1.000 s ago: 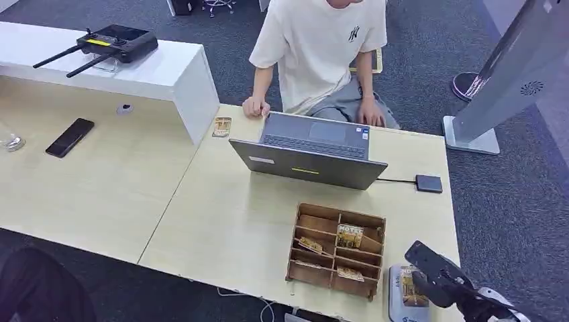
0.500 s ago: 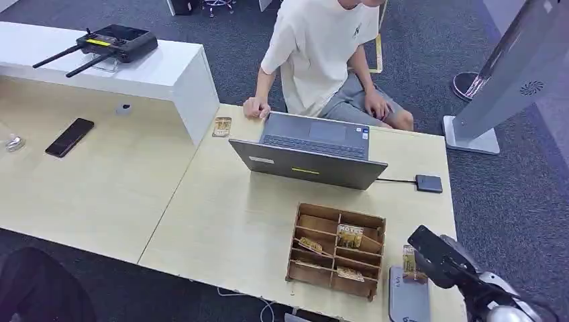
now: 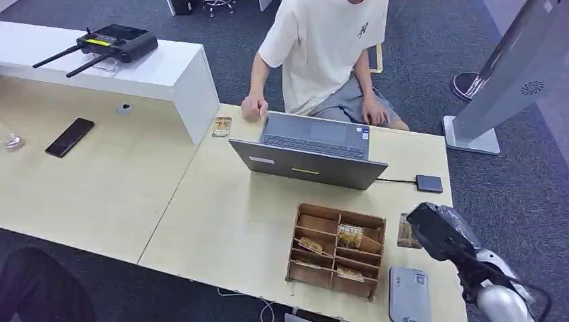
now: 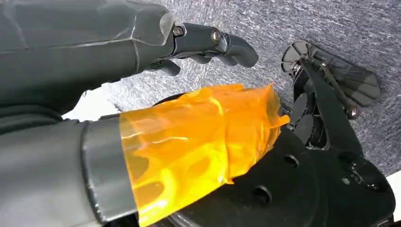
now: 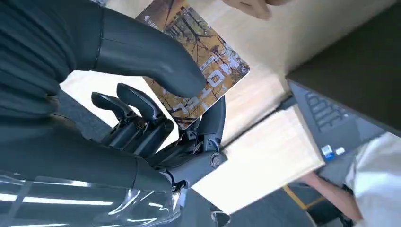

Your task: Pass the card to the sensor for recognition and then transmit it.

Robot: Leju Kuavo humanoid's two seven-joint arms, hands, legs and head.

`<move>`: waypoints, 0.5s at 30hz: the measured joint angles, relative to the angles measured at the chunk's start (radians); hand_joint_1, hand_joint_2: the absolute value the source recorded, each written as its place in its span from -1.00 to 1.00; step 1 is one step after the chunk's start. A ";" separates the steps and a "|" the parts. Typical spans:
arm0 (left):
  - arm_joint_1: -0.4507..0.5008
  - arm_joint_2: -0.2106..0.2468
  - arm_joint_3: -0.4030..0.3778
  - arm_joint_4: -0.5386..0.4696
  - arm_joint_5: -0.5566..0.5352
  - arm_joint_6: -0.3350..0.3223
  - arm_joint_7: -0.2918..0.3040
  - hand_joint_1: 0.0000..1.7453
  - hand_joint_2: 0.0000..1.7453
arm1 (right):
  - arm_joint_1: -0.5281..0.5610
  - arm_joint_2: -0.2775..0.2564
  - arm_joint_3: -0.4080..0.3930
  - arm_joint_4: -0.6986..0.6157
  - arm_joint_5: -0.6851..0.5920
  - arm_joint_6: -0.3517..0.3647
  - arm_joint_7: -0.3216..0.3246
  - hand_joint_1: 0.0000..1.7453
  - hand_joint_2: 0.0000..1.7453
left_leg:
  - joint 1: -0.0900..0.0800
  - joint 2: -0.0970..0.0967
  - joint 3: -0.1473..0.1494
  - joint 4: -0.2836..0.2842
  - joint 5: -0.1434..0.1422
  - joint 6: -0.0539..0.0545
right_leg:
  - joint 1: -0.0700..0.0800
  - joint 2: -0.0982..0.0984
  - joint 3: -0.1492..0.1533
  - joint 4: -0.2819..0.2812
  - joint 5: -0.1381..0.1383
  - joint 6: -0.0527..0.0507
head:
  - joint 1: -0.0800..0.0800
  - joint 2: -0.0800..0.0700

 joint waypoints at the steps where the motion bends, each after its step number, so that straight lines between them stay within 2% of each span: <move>1: 0.000 0.000 -0.003 0.000 0.000 0.004 -0.004 -1.00 -1.00 | -0.001 0.011 -0.005 -0.003 0.009 -0.009 -0.011 1.00 1.00 | 0.000 0.000 0.000 0.000 0.000 0.000 | 0.000 0.000 0.000 0.000 0.000 0.000 | 0.000 0.000; 5: -0.001 -0.004 -0.021 0.000 -0.002 0.014 -0.019 -1.00 -1.00 | -0.003 0.061 -0.019 -0.018 0.066 -0.067 -0.051 1.00 1.00 | 0.000 0.000 0.000 0.000 0.000 0.000 | 0.000 0.000 0.000 0.000 0.000 0.000 | 0.000 0.000; 11: 0.001 -0.015 -0.056 0.000 -0.037 0.024 -0.058 -1.00 -1.00 | -0.003 0.165 -0.039 -0.059 0.271 -0.239 -0.103 1.00 1.00 | 0.000 0.001 0.000 0.000 0.000 0.000 | 0.000 0.000 0.000 0.000 0.000 0.000 | 0.000 0.000; 13: 0.002 -0.010 -0.077 0.001 -0.063 0.001 -0.068 -1.00 -1.00 | -0.003 0.205 -0.049 -0.074 0.311 -0.285 -0.123 1.00 1.00 | 0.000 0.001 0.000 0.000 0.000 0.000 | 0.000 0.001 0.000 0.000 0.000 0.000 | 0.000 0.000; 15: 0.007 0.009 -0.099 0.001 -0.082 -0.067 -0.082 -1.00 -1.00 | -0.005 0.248 -0.062 -0.089 0.339 -0.344 -0.156 1.00 1.00 | 0.001 0.001 0.000 0.000 0.000 0.000 | 0.001 0.000 0.000 0.000 0.000 0.000 | 0.000 0.000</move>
